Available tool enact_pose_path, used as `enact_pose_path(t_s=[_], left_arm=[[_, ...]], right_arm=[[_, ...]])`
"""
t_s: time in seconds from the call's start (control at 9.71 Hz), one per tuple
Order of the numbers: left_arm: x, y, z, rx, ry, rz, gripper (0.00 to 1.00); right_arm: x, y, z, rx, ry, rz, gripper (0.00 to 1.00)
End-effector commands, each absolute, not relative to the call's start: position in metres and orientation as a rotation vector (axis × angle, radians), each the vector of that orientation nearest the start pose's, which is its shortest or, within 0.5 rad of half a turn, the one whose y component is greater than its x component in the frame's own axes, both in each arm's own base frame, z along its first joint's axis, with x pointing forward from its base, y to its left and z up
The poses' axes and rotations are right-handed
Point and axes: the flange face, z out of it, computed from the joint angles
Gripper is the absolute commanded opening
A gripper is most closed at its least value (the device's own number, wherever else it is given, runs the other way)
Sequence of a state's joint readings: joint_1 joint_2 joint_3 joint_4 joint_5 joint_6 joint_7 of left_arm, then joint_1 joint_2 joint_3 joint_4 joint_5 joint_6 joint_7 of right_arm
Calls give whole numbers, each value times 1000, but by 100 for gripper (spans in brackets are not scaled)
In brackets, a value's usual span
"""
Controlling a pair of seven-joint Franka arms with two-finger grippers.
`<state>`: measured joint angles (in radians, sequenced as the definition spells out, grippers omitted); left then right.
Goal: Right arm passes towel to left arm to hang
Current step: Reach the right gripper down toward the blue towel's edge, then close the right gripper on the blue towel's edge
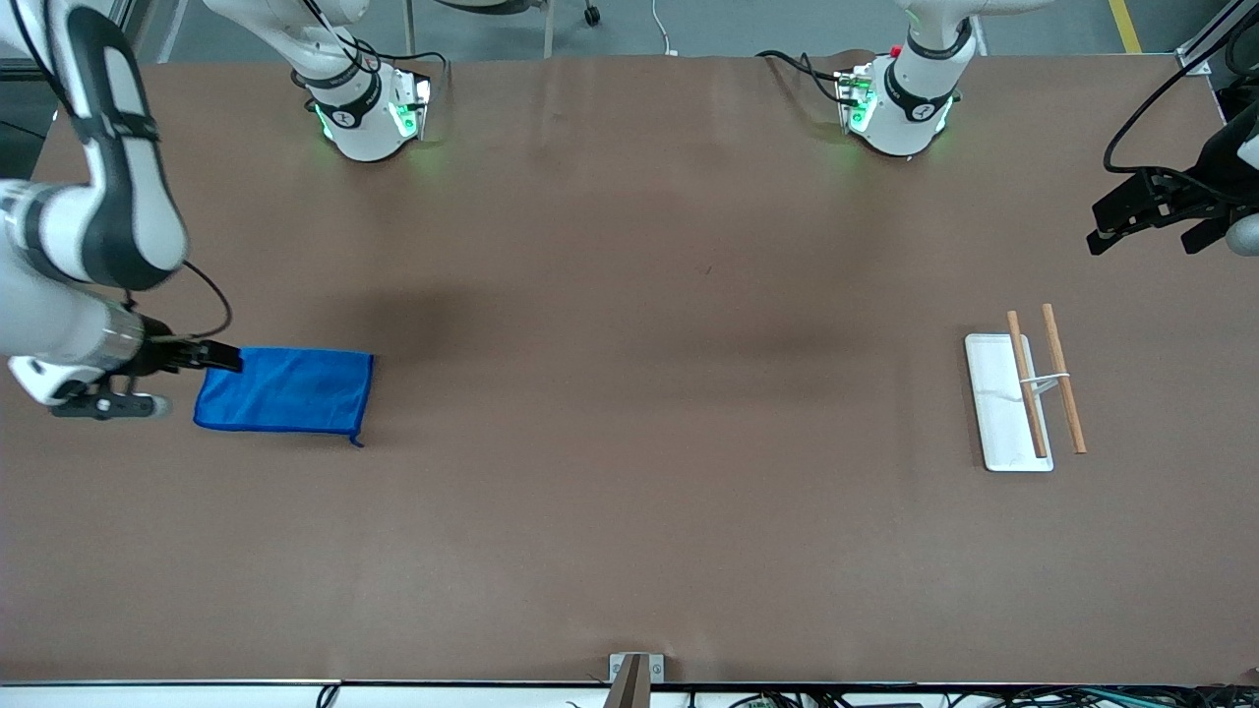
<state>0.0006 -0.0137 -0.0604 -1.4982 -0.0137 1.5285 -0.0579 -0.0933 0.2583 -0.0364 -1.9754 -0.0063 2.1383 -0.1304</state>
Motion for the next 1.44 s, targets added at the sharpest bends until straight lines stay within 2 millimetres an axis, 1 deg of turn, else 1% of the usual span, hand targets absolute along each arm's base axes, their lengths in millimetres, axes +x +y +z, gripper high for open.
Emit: enact_pose_path(t_s=[0.0,0.1,0.21,0.31,0.41,0.51,0.62,0.72,0.82,0.93,1.03,1.24,1.34], left_arm=[[548,-34,647,-3154,23,-35,100],[548,-34,647,-3153,25,-35,100],[548,-35,647,-3150,25,-36,100],[548,-35,647,-3150,25,-36,100],[547,-34,647,-3149,22,-36,100],[547,-34,648,-3149,22,-38,100],[547,-35,647,-3149,27,-36,100],[547,-34,647,-3149,25,-36,100],[548,-34,646,-3149,25,-33,100],[548,-34,647,-3150,25,-43,100],[548,-35,646,-3149,27,-38,100],[547,-35,649,-3151,27,-50,100],[547,-35,646,-3149,27,-40,100]], right_arm=[[555,-72,283,-3153,-48,40,100],[548,-73,263,-3157,-52,-1,100],[547,-78,243,-3157,-113,14,100],[547,-94,229,-3158,-138,-1,100],[547,-97,210,-3163,-148,-31,100],[547,-100,200,-3161,-194,-26,100],[545,-107,190,-3162,-183,-25,100],[543,-102,176,-3156,-175,-1,99],[542,-104,174,-3155,-166,4,98],[542,-105,173,-3156,-166,7,92],[541,-106,169,-3155,-163,9,80],[541,-106,162,-3158,-153,-15,19],[540,-107,161,-3155,-140,-4,0]])
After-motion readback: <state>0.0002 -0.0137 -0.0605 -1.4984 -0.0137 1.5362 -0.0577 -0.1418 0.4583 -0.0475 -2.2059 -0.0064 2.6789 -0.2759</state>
